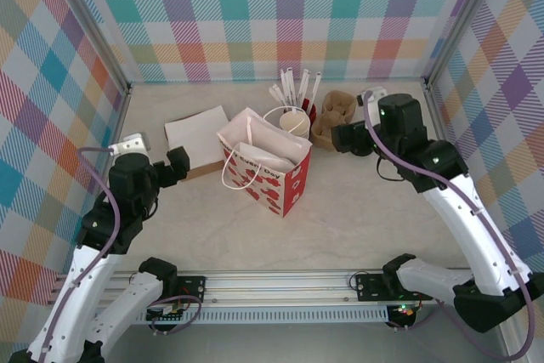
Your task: Pack the takeout coffee
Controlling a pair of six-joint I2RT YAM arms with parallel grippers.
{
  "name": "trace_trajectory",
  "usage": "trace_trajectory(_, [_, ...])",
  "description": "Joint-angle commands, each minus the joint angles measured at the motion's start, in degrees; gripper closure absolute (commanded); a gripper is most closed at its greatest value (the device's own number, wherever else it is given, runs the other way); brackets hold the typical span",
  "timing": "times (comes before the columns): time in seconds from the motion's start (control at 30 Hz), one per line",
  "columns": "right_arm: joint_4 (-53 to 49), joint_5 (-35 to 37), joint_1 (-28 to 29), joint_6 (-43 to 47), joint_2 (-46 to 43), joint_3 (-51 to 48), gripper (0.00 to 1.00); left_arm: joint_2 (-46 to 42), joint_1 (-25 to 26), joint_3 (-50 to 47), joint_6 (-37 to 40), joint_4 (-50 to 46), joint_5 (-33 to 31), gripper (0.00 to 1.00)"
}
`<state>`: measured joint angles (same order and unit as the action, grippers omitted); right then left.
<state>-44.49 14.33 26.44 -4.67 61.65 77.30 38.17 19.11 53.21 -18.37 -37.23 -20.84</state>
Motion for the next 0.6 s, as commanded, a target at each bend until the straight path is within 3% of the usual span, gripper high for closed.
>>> trace_trajectory(0.0, [7.03, 2.85, -3.26, -5.67, -3.30, -6.42, 0.00, -0.27, 0.66, -2.19, 2.42, 3.95, -2.42, 0.00])
trace_trajectory(0.13, [12.91, 7.28, -6.28, -6.29, -6.99, -16.99, 0.00, -0.12, 0.64, -4.44, 3.10, 4.88, -4.42, 0.00])
trace_trajectory(0.3, [21.43, 7.84, -11.02, -5.92, -9.96, -29.58, 0.00, 0.10, 0.66, -8.86, 5.69, 7.16, -6.28, 0.00])
trace_trajectory(0.57, [38.91, 0.62, -17.39, -1.59, -7.03, -46.16, 0.00, 2.88, 0.66, -13.10, 6.01, 10.28, -4.88, 0.00])
